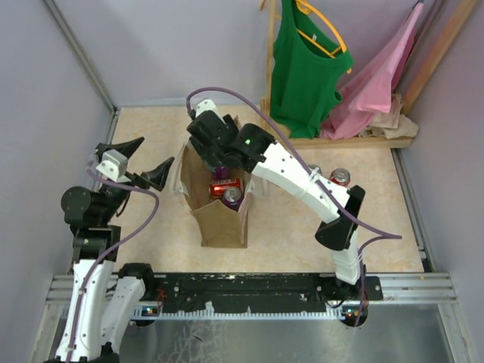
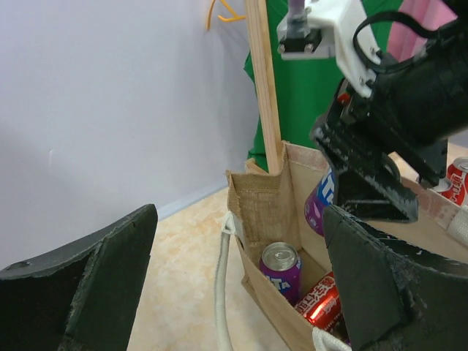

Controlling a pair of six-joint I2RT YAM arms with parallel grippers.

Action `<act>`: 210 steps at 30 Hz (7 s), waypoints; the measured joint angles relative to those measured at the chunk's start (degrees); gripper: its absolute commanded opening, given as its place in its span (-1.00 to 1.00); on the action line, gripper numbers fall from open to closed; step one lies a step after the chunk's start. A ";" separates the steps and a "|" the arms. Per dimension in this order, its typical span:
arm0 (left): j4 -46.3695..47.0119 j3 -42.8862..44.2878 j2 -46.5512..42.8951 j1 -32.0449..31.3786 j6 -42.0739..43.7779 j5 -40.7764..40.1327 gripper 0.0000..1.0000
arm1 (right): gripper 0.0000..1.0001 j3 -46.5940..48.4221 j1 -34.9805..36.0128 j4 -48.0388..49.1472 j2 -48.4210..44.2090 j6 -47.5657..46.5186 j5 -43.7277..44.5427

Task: Take the beverage out of the canvas bag
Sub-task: Take out the drink from the canvas bag, then place the drink at the center of the board, then take out the drink from the canvas bag.

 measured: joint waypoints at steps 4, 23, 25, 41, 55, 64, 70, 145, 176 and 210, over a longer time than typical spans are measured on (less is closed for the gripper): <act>0.31 0.31 0.57 0.00 0.17 -0.20 1.00 | -1.00 1.40 -0.31 0.87 -0.66 -0.11 2.32; -1.38 0.31 6.56 0.00 0.00 -0.07 1.00 | -1.00 -3.30 -3.80 -1.68 -17.70 8.04 17.88; -1.38 0.31 6.82 0.00 -0.02 0.00 1.00 | -1.00 -8.61 -5.81 -3.10 -24.09 11.43 19.41; -1.31 0.31 9.94 -0.31 -0.76 1.29 1.00 | -1.00 -66.69 -13.25 -1.92 -49.33 36.09 9.01; -1.31 0.28 11.30 -0.50 -1.14 1.88 1.00 | -1.00 -83.49 -24.83 13.00 -54.42 38.25 1.64; -1.33 0.28 11.58 -0.66 -1.14 1.88 1.00 | -0.76 -84.08 -32.33 18.05 -52.35 38.10 -4.09; -1.36 0.28 12.15 -0.70 -1.11 1.88 1.00 | -0.24 -84.61 -34.05 18.14 -49.20 37.88 -6.45; -14.69 -2.01 8.57 -0.98 -3.72 -19.39 1.00 | 0.98 -20.48 -3.61 8.98 4.46 10.99 -22.03; -14.64 -2.03 10.03 -0.98 -3.72 -18.12 1.00 | 0.98 -13.77 -1.18 8.22 4.17 10.16 -10.32; -14.62 -2.03 10.12 -0.98 -3.69 -18.10 1.00 | 0.98 -25.68 -4.55 14.71 7.87 12.79 -15.47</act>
